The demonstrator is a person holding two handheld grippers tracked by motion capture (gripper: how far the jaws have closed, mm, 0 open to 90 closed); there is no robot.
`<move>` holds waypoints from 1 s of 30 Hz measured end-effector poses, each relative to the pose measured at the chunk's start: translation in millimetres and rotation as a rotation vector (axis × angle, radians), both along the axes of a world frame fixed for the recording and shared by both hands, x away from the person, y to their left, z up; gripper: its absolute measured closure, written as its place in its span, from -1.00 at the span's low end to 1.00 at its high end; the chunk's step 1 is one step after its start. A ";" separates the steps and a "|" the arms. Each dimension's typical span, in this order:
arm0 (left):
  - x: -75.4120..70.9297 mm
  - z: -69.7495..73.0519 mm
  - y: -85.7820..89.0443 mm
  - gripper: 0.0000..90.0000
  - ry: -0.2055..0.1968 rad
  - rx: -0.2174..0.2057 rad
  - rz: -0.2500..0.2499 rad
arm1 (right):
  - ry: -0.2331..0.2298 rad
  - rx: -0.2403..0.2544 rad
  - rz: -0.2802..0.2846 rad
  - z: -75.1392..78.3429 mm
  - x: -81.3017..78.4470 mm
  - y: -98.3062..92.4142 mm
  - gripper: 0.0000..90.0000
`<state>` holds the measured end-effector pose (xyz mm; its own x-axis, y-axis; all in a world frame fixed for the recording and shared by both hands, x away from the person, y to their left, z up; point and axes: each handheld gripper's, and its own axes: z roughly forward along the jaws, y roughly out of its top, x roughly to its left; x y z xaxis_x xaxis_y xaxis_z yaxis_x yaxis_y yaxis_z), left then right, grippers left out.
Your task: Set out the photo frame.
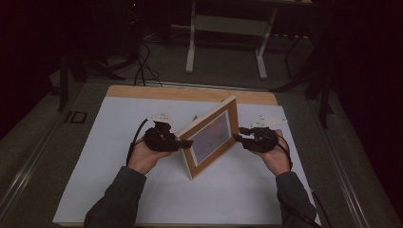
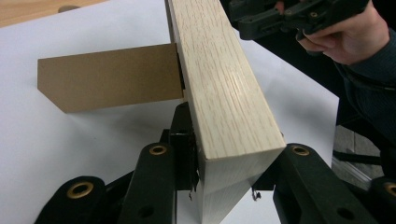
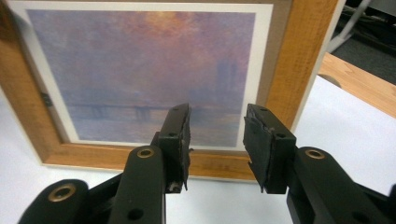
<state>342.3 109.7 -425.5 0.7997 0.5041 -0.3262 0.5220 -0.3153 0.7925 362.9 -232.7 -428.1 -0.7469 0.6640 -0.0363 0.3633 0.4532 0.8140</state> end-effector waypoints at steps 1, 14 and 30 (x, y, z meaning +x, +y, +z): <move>0.2 -0.1 0.4 0.55 0.002 -0.002 -0.004 | -0.001 -0.007 -0.004 0.4 0.8 -0.8 0.34; 1.8 -1.9 3.8 0.55 -0.015 -0.011 -0.029 | 0.005 0.016 -0.059 -1.8 10.8 -8.0 0.33; 4.2 0.1 29.5 0.49 -0.074 -0.017 0.082 | -0.001 -0.016 -0.083 0.5 25.9 -3.1 0.22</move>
<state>346.5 139.2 -425.4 0.7782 0.5635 -0.2772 0.4855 -0.2599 0.8347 388.8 -235.9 -427.6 -0.6894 0.7228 -0.0476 0.3995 0.4342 0.8074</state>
